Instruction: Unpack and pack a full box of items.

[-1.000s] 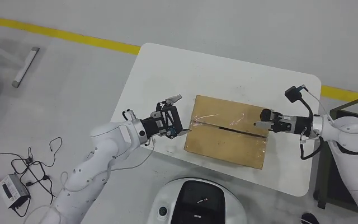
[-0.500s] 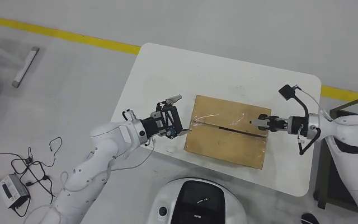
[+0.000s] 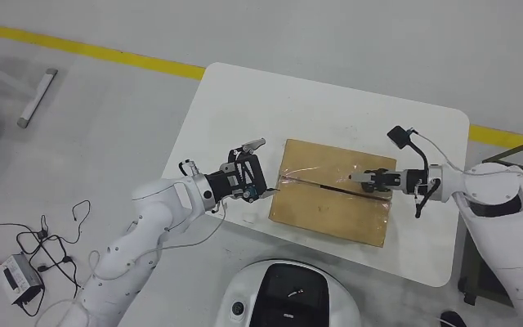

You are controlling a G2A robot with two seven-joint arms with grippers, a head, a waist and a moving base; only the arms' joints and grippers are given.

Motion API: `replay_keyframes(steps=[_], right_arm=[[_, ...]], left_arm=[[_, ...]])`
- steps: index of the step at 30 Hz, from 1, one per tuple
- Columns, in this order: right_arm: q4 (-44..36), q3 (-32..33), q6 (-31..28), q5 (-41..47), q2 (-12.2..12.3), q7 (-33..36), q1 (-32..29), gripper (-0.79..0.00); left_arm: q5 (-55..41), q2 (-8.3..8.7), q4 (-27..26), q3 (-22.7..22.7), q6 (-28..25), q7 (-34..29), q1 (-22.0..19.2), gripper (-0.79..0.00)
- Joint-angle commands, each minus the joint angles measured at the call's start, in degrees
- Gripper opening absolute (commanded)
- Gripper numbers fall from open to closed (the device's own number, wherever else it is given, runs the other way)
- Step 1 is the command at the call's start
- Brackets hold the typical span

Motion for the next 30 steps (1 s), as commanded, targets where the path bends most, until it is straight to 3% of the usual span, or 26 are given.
replay_keyframes(steps=[1,9,15,17,18,20,24,30], right_arm=[[0.51,-0.94,0.11,-0.02,-0.27,-0.45,0.64,-0.117],[1.49,-3.19,1.08,-0.26,-0.93,-1.38,1.93,-0.114],[1.28,-1.88,2.08,-0.03,-0.62,-1.63,1.04,-0.16],[1.29,-1.72,2.15,-0.11,-0.59,-1.73,0.88,-0.256],[1.25,-1.65,2.22,-0.21,-0.57,-1.85,0.85,-0.357],[1.21,-1.61,2.48,-0.4,-0.56,-1.99,0.82,-0.465],[1.27,-1.95,3.16,-1.04,-0.64,-2.21,1.08,-0.785],[1.67,-2.59,4.47,-2.43,-0.76,-2.38,1.72,-0.785]], left_arm=[[0.0,0.0,0.0,0.0,0.0,0.0,0.0,0.0],[0.0,0.0,0.0,0.0,0.0,0.0,0.0,0.0],[0.0,0.0,0.0,0.0,0.0,0.0,0.0,0.0],[0.0,0.0,0.0,0.0,0.0,0.0,0.0,0.0],[0.0,0.0,0.0,0.0,0.0,0.0,0.0,0.0],[0.0,0.0,0.0,0.0,0.0,0.0,0.0,0.0],[0.0,0.0,0.0,0.0,0.0,0.0,0.0,0.0],[0.0,0.0,0.0,0.0,0.0,0.0,0.0,0.0]])
